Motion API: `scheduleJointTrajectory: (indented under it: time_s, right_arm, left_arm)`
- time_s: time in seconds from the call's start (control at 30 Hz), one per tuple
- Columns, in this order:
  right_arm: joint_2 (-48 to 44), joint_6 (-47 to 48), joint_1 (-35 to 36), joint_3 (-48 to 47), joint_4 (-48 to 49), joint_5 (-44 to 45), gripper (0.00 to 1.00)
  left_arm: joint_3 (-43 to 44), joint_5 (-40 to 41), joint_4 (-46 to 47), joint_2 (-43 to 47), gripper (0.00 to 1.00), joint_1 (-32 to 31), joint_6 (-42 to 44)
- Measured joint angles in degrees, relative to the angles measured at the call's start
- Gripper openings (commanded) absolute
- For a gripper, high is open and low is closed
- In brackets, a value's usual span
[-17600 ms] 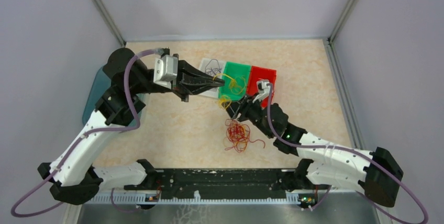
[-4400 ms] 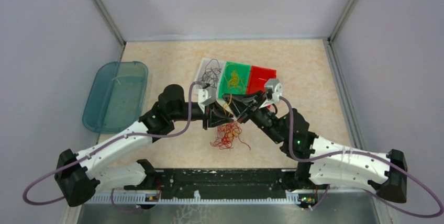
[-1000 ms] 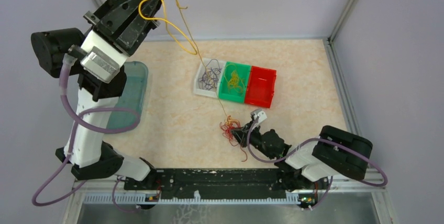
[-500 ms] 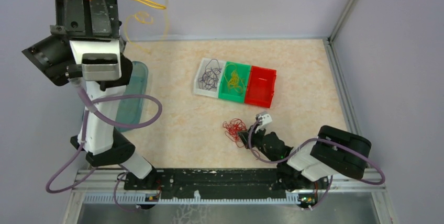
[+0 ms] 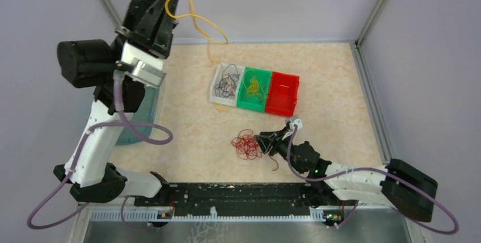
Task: Untangle the cables
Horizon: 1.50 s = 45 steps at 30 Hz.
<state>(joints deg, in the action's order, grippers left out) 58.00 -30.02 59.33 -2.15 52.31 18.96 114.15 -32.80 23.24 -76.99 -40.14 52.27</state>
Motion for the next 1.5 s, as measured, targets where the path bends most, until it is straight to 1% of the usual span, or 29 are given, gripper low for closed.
scheduleJointTrajectory:
  time_s: [0.1,0.23,0.43,0.67,0.8,0.9,0.97,1.07,1.2,1.5]
  right_arm:
    - [-8.8,1.5,0.0,-2.0,-5.7,0.2,0.45]
    - [-16.9,3.2,0.0,-3.3,-12.2,1.0,0.46]
    - [-22.1,5.1,0.0,-5.1,-18.0,3.0,0.44]
    - [-23.2,6.9,0.0,-5.8,-20.1,4.5,0.44]
    - [-23.1,7.4,0.0,-5.8,-22.2,6.1,0.49]
    - [-23.0,7.2,0.0,-5.8,-24.6,8.5,0.56]
    - [-22.9,6.7,0.0,-5.8,-26.3,10.5,0.58]
    - [-22.6,5.8,-0.1,-5.7,-28.4,13.2,0.63]
    - [-21.5,4.3,-0.2,-5.7,-30.7,16.4,0.64]
    - [-15.6,0.1,-0.2,-5.8,-37.9,22.1,0.65]
  left_arm:
    - [-4.5,0.0,-1.7,0.2,0.0,0.0,-0.5]
    - [-10.4,-0.2,-4.5,0.2,0.0,0.0,-2.6]
    - [-13.9,-0.4,-6.0,0.2,0.0,-1.2,-5.2]
    - [-15.5,-0.2,-6.1,-0.7,0.0,-3.3,-6.7]
    - [-16.4,0.9,-4.8,-2.1,0.0,-4.0,-6.6]
    - [-16.9,2.6,-1.6,-4.0,0.0,-4.6,-5.5]
    - [-16.7,4.0,1.2,-5.8,0.0,-5.1,-4.1]
    - [-14.5,5.8,4.1,-9.3,0.0,-5.5,-2.1]
    - [-10.1,8.2,6.8,-13.7,0.0,-5.8,0.6]
    - [-7.2,12.1,13.5,-16.5,0.0,-5.9,6.6]
